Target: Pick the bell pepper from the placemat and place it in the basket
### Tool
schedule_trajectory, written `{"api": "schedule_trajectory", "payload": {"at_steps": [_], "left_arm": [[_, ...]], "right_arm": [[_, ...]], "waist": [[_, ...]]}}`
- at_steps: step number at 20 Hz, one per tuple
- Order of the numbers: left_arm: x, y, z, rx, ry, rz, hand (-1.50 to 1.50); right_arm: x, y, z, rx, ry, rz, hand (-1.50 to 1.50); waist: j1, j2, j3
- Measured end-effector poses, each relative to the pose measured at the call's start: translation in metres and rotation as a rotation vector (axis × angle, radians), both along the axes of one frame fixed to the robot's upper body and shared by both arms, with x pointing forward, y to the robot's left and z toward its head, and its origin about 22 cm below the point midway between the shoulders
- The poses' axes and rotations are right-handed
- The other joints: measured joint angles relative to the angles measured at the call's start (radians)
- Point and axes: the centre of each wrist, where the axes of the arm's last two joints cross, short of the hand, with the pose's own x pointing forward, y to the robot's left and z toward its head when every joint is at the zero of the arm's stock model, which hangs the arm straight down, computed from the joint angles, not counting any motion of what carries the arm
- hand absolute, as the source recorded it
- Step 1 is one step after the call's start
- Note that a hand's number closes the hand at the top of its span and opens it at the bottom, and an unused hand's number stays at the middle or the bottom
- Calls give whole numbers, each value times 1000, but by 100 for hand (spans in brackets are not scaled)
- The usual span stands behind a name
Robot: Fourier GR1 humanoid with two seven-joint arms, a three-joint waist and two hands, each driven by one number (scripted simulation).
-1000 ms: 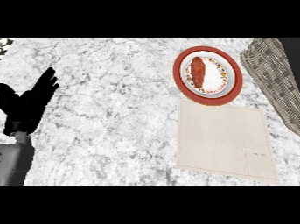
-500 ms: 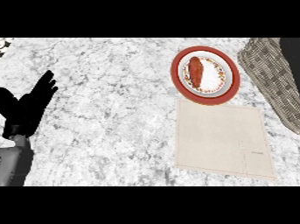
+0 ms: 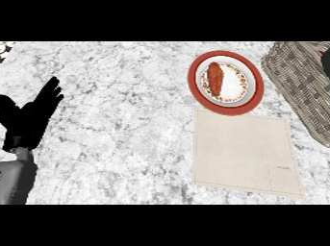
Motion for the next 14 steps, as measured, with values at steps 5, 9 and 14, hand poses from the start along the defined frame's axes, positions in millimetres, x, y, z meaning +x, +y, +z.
{"api": "schedule_trajectory", "payload": {"at_steps": [5, 9, 14], "left_arm": [[0, 2, -1, -1, 5, 1, 0], [-2, 3, -3, -7, 8, 7, 0], [-9, 13, -6, -6, 25, 45, 0]], "right_arm": [[-1, -3, 0, -7, -78, 5, -150], [-7, -15, 11, 1, -217, -46, -150], [-16, -21, 24, 35, -403, -93, -150]], "waist": [[0, -1, 0], [-14, -7, -1], [-43, -22, -1]]}}
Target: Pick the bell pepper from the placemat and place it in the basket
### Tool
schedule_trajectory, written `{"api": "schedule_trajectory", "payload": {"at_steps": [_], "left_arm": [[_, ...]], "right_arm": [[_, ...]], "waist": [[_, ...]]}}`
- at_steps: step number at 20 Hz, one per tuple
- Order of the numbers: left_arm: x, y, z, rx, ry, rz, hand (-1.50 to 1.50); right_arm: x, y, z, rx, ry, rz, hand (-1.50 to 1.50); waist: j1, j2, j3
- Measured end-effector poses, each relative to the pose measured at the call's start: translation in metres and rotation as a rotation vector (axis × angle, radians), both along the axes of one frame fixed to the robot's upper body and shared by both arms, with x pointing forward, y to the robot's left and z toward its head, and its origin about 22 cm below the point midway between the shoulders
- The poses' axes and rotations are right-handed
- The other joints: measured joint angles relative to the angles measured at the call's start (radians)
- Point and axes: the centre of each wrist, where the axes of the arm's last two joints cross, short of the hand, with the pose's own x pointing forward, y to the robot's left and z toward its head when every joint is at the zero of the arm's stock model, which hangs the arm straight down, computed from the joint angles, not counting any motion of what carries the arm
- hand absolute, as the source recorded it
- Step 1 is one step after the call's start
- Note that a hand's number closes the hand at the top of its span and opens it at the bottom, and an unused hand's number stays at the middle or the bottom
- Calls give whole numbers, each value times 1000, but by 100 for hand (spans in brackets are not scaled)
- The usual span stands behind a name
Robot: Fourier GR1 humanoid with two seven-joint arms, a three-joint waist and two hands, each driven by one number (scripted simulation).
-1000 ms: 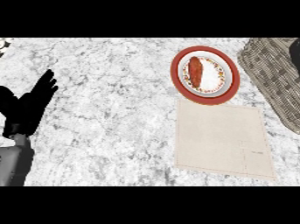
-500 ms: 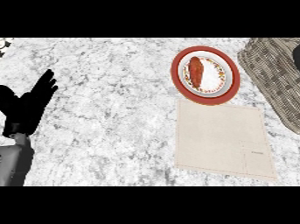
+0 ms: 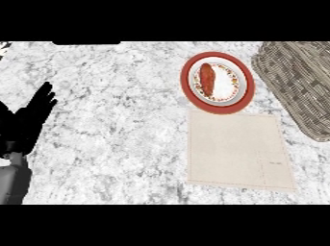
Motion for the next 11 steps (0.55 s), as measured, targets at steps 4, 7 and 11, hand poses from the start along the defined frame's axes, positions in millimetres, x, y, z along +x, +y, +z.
{"api": "schedule_trajectory", "payload": {"at_steps": [4, 7, 11], "left_arm": [[-10, 11, -9, 2, 9, 30, 0], [-14, 15, -9, 2, 12, 49, 0], [-16, 20, -9, 3, 17, 72, 0]], "right_arm": [[-13, 4, -8, 38, -88, 0, -150], [-25, 14, -21, 75, -109, 31, -150], [-48, 24, -41, 119, -104, 81, -150]], "waist": [[-33, -14, -1], [-51, -22, -1], [-74, -28, -1]]}}
